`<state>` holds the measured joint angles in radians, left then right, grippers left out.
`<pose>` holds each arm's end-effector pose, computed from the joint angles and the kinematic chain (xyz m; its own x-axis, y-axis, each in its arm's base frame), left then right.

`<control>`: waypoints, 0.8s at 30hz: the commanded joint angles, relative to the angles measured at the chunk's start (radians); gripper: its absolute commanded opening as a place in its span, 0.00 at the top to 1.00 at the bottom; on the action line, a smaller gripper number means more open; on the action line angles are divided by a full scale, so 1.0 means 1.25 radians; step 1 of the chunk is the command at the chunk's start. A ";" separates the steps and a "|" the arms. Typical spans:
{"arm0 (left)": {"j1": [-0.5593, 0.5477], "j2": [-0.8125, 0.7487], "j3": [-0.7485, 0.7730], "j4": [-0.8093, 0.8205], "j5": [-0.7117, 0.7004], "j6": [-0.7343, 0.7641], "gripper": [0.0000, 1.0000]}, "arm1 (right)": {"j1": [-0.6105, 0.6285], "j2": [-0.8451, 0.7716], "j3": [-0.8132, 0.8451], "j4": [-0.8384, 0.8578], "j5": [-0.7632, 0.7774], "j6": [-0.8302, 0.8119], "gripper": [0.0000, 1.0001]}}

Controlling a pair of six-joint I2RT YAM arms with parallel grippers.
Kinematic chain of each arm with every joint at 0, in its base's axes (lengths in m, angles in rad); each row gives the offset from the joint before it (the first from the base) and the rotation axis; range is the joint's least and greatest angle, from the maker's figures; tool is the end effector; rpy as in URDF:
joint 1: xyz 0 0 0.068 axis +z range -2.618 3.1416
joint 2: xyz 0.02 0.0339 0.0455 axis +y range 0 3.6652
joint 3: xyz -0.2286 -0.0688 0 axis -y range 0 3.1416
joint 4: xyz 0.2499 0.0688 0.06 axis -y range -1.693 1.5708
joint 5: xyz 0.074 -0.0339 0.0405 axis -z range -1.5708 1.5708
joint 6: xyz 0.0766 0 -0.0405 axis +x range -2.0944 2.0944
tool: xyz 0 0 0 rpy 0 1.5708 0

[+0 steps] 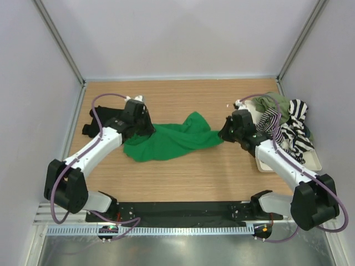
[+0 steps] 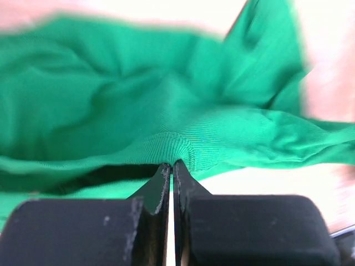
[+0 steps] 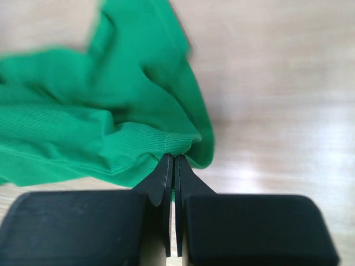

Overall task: Fold and stack the tank tops
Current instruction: Flatten the tank top out

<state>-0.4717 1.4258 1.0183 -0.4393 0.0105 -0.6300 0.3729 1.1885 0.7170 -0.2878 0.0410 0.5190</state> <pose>0.3025 -0.1552 0.1829 -0.8106 -0.2478 -0.5306 -0.0210 0.9178 -0.3966 0.2747 0.1041 0.1619 -0.7235 0.2491 -0.6438 0.0260 0.9418 0.3353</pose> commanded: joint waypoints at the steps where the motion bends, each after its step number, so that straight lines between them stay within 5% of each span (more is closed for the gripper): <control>1: 0.051 -0.061 0.068 0.011 0.046 -0.032 1.00 | -0.036 0.023 0.144 0.002 -0.017 -0.009 0.99; 9: 0.101 -0.133 0.363 -0.150 0.071 0.002 1.00 | -0.073 0.021 0.454 -0.116 -0.146 -0.052 0.99; 15: 0.093 -0.384 0.341 -0.147 0.055 0.046 1.00 | -0.071 -0.166 0.438 -0.124 -0.301 -0.047 0.99; 19: 0.091 -0.544 0.312 -0.143 0.145 0.022 1.00 | -0.071 -0.310 0.414 -0.139 -0.396 -0.010 0.99; 24: 0.093 -0.624 0.305 -0.165 0.143 -0.003 1.00 | -0.071 -0.400 0.422 -0.199 -0.419 0.011 0.99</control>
<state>-0.3561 0.6270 1.4250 -0.6128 0.1635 -0.6209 0.2848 0.7010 1.2430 -0.4652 -0.4316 0.5076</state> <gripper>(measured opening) 0.005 0.039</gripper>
